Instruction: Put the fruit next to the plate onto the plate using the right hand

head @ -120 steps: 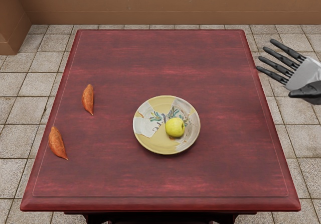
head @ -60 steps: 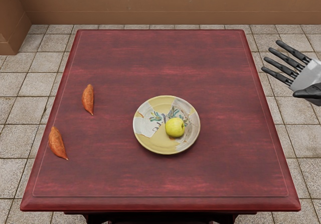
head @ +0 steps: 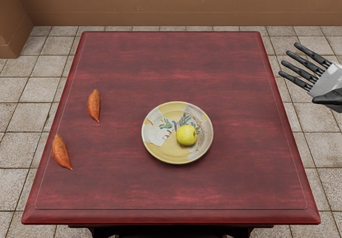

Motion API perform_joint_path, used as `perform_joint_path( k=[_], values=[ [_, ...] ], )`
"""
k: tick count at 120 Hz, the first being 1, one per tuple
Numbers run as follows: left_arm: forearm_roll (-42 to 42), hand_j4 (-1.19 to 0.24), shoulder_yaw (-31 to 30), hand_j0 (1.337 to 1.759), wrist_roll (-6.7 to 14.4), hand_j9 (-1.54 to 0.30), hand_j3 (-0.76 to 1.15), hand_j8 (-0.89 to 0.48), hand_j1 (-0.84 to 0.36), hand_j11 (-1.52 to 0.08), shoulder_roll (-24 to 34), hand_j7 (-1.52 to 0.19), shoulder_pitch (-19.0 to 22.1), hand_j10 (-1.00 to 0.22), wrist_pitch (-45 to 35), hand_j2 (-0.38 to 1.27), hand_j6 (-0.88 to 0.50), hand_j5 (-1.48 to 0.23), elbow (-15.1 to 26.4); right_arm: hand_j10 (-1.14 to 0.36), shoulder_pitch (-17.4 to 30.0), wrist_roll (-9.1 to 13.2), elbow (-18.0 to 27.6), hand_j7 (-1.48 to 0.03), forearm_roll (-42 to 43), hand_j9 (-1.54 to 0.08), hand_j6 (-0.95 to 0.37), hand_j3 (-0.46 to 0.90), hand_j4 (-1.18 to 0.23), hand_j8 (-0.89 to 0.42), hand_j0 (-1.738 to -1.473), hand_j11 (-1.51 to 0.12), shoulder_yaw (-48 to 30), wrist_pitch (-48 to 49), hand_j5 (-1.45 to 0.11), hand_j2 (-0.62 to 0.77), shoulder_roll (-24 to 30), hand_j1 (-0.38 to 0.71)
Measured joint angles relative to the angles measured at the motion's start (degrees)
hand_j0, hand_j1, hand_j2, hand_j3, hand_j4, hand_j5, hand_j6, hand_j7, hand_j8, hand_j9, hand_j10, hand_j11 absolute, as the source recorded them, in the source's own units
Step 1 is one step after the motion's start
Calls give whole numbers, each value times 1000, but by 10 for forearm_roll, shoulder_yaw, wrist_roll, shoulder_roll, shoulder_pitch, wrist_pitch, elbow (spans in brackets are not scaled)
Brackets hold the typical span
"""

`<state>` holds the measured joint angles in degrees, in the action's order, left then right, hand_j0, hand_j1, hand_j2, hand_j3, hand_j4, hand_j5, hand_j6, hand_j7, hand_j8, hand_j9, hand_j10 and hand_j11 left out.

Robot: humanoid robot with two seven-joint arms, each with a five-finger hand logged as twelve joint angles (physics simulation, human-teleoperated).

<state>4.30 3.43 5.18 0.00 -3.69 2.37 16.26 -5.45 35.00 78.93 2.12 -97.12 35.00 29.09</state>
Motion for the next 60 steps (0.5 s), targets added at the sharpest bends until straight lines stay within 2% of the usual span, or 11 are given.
perform_joint_path(
  k=[60],
  values=[
    [0, 0, 0, 1658, 0, 0, 0, 0, 349, 0, 0, 0, 0, 0, 0, 0, 0, 0, 0, -23, 0, 0, 0, -31, 0, -31, -23, 0, -23, -23, -1658, -31, 0, 0, -31, -4, 0, -321]
  ],
)
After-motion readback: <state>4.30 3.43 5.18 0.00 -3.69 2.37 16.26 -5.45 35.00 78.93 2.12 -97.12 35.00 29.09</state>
